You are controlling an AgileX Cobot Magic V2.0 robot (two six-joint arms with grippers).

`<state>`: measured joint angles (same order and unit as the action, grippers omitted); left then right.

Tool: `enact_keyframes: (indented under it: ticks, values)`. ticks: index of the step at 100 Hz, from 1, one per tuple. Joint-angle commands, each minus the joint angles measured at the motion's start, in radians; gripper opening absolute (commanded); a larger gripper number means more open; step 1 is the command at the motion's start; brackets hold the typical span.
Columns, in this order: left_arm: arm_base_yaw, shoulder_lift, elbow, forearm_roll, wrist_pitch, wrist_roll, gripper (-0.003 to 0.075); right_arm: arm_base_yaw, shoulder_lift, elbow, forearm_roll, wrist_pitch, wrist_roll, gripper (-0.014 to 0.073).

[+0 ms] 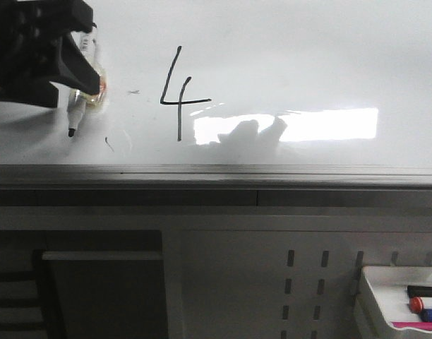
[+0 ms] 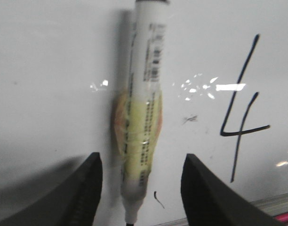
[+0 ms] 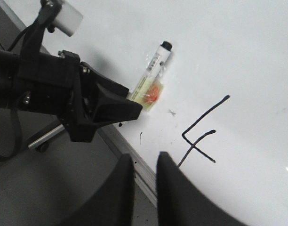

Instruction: Write number 4 on whiteboard

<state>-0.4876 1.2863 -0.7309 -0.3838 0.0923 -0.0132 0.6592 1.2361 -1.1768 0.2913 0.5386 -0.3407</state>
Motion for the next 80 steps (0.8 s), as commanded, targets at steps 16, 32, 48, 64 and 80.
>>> enact_keyframes:
  ticks: [16,32,48,64,80]
  values:
    - [0.001,-0.241,0.065,0.066,-0.132,-0.001,-0.0023,-0.006,-0.228,0.203,-0.009,-0.352,-0.011,-0.0064]
    - [0.001,-0.417,0.214,0.112,-0.238,-0.001,-0.002,-0.006,-0.402,0.435,-0.009,-0.531,-0.011,-0.0064]
    - [0.001,-0.579,0.355,0.17,-0.284,-0.001,-0.002,-0.006,-0.559,0.641,-0.009,-0.606,-0.011,-0.0064]
    - [0.001,-0.703,0.456,0.211,-0.293,-0.001,-0.002,-0.006,-0.685,0.798,-0.009,-0.618,-0.011,-0.0064]
    - [0.001,-0.755,0.489,0.212,-0.289,-0.001,-0.002,-0.006,-0.736,0.868,-0.009,-0.618,-0.011,-0.0064]
